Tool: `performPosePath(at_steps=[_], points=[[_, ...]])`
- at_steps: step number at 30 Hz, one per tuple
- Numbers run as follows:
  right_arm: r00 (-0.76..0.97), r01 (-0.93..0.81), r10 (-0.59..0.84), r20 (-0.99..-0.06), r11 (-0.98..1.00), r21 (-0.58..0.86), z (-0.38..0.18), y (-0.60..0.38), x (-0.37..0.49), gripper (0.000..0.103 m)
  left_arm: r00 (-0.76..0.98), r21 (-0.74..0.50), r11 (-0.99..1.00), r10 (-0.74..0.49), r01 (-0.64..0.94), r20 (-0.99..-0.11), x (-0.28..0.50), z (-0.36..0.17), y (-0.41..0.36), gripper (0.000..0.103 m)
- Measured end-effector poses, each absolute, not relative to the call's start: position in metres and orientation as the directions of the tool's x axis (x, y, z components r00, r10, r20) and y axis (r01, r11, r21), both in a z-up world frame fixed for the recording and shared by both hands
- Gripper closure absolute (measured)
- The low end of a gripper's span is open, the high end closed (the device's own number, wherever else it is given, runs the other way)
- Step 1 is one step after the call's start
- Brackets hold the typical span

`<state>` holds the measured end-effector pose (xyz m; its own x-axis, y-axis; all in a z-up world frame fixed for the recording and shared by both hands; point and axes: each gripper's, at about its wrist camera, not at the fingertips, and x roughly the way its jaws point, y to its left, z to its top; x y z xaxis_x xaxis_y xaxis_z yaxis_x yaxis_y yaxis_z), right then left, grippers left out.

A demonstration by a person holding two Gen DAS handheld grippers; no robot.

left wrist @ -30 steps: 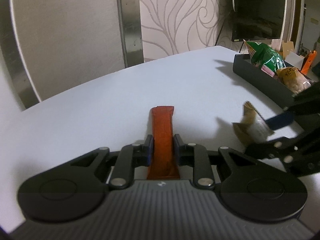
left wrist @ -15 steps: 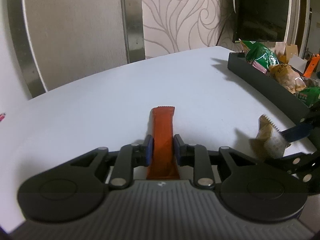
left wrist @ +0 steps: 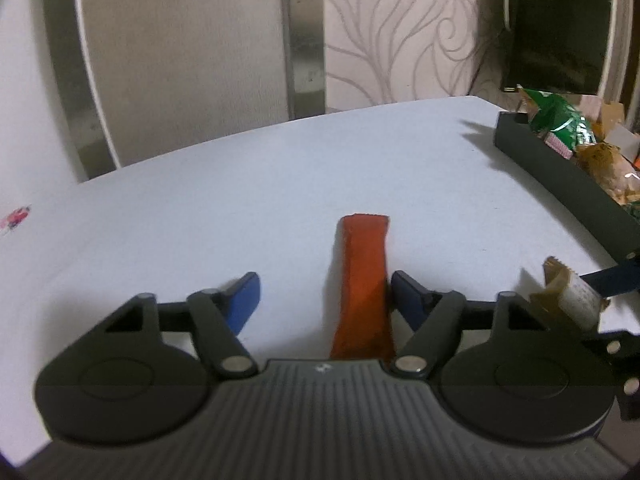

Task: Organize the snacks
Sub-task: 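Lift and carry the stick packet and square candy toward the box tray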

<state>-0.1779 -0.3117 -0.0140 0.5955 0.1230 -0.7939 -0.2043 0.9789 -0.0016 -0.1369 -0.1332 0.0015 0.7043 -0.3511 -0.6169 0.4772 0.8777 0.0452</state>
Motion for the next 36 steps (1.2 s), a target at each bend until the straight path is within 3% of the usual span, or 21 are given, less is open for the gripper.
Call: performPosePath(at_steps=[3,7,9,36], points=[[0.607,-0.205,0.132,-0.783,0.979,0.006,-0.011,-0.313,-0.179,0.056,0.694,0.049,0.865,-0.366,0.5,-0.619,-0.139,0.002,-0.137,0.049],[0.607,-0.206,0.138,-0.782,0.978,0.013,-0.01,-0.313,-0.179,0.058,0.674,0.055,0.839,-0.394,0.541,-0.625,-0.143,0.003,-0.147,0.075],[0.609,-0.207,0.139,-0.781,0.978,0.013,-0.009,-0.313,-0.18,0.059,0.674,0.066,0.834,-0.393,0.548,-0.626,-0.145,0.003,-0.15,0.079],[0.651,-0.236,0.213,-0.729,0.969,0.072,0.02,-0.317,-0.208,0.059,0.693,0.08,0.828,-0.407,0.555,-0.595,-0.163,0.031,-0.161,0.079]])
